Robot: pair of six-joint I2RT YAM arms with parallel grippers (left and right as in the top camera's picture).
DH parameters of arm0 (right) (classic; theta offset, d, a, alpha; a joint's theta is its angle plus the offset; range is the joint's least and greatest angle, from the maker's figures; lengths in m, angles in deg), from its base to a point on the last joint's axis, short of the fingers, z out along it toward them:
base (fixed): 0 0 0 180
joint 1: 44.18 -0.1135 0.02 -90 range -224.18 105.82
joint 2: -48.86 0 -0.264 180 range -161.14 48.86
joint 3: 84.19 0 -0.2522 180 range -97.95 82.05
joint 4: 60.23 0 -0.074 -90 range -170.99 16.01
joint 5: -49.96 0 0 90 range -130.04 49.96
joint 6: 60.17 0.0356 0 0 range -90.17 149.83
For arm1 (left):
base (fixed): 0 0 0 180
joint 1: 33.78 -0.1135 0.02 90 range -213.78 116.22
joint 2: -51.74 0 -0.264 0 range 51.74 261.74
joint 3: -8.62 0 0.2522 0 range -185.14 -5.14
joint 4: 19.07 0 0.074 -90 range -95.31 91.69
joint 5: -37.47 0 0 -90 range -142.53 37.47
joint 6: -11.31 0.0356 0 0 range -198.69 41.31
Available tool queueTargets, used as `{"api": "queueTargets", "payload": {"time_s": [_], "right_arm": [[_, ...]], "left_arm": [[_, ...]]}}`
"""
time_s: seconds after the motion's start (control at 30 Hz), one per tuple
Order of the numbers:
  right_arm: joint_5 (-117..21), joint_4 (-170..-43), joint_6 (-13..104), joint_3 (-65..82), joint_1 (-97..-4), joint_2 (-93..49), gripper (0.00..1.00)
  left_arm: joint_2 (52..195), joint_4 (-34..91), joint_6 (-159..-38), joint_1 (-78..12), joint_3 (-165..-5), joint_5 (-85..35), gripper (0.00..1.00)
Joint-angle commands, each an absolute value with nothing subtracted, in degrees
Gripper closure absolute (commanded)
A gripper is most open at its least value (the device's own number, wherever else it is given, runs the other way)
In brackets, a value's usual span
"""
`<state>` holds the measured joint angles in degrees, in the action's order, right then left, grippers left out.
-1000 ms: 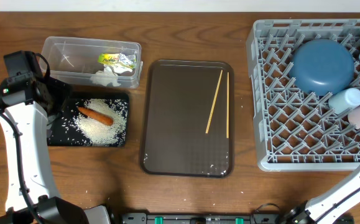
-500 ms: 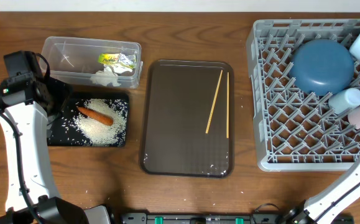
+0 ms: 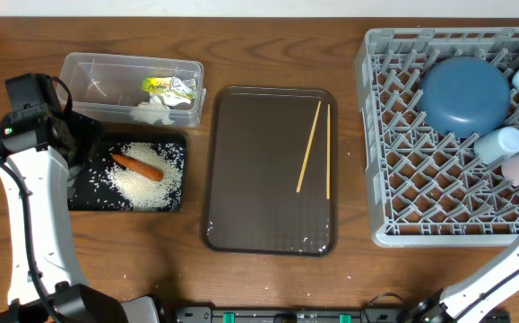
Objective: Sort waste into correct bins and load items into the dishwasher rack
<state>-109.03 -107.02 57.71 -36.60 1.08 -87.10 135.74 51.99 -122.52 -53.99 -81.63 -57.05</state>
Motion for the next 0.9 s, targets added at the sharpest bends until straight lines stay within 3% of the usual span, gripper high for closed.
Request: {"api": "queueTargets", "payload": {"time_s": [0.0,0.1,0.17,0.3,0.33,0.37,0.4,0.57,0.87], "right_arm": [[-107.54,-108.77,56.77,-35.97,2.7,-86.78,0.85],[-107.52,-111.13,56.77,-36.08,3.96,-85.75,0.83],[-107.45,-112.68,56.66,-36.08,4.69,-84.42,0.75],[-102.3,-117.49,55.8,-36.08,5.32,-79.48,0.45],[-99.43,-119.2,55.15,-36.08,5.32,-77.84,0.3],[-95.22,-121.25,54.65,-36.08,5.3,-75.69,0.09],[-90.97,-122.98,54.56,-36.08,5.23,-73.77,0.01],[-75.19,-128.25,54.56,-36.08,4.14,-62.93,0.01],[-73.66,-136.53,52.59,-36.08,-3.84,-45.42,0.01]], "left_arm": [[136.18,52.32,-122.41,-54.23,-81.7,-57.74,0.02],[136.18,52.32,-122.41,-54.23,-81.7,-57.72,0.02],[136.18,52.32,-122.41,-54.23,-81.7,-57.72,0.02],[136.18,52.32,-122.41,-54.23,-81.7,-57.72,0.02],[136.18,52.32,-122.41,-54.23,-81.7,-57.72,0.02],[136.18,52.32,-122.41,-54.23,-81.7,-57.72,0.02],[136.18,52.32,-122.39,-54.23,-81.7,-57.72,0.02],[136.18,52.32,-122.41,-54.23,-81.7,-57.72,0.02],[136.18,52.32,-122.41,-54.23,-81.7,-57.72,0.02]]}}
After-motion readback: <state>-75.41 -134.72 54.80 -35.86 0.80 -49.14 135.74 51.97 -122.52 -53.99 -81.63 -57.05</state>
